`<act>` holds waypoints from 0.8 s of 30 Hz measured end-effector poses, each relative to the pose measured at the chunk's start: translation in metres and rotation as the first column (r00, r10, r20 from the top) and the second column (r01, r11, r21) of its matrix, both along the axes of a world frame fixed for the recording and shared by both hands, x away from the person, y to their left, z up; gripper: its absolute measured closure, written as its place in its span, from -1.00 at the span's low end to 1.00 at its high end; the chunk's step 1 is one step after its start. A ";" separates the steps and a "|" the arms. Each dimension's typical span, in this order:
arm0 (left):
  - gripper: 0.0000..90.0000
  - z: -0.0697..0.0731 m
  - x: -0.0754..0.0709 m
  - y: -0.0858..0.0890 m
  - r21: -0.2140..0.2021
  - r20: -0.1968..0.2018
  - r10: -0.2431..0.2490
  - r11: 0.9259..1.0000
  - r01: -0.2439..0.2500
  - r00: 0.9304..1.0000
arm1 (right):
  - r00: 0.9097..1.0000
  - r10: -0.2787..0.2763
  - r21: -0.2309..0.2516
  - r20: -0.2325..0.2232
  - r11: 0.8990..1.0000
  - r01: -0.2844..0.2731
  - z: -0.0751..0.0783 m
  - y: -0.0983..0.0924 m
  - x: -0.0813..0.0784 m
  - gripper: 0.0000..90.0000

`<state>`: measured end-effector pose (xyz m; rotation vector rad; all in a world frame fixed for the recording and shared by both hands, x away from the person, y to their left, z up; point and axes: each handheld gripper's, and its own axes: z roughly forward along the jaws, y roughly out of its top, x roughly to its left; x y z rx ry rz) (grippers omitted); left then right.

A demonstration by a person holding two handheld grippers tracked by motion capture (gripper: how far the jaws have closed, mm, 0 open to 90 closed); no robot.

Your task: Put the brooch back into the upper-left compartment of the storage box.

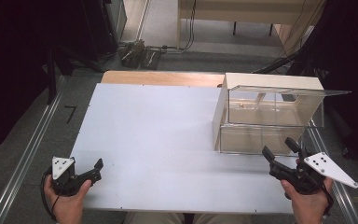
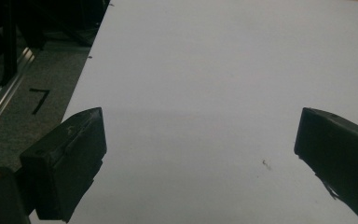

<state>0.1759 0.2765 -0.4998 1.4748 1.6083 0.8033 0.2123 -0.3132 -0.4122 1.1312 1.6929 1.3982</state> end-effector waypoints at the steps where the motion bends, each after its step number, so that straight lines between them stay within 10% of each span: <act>1: -0.94 0.000 0.000 0.000 -0.001 0.000 0.001 1.000 -0.001 1.000 | 1.000 -0.003 -0.001 -0.005 1.000 0.003 -0.003 -0.001 0.000 -0.64; 24: -0.94 0.000 0.000 0.000 -0.002 -0.004 0.001 1.000 -0.001 1.000 | 0.986 -0.105 -0.055 -0.131 0.994 0.098 -0.044 -0.038 -0.006 -0.69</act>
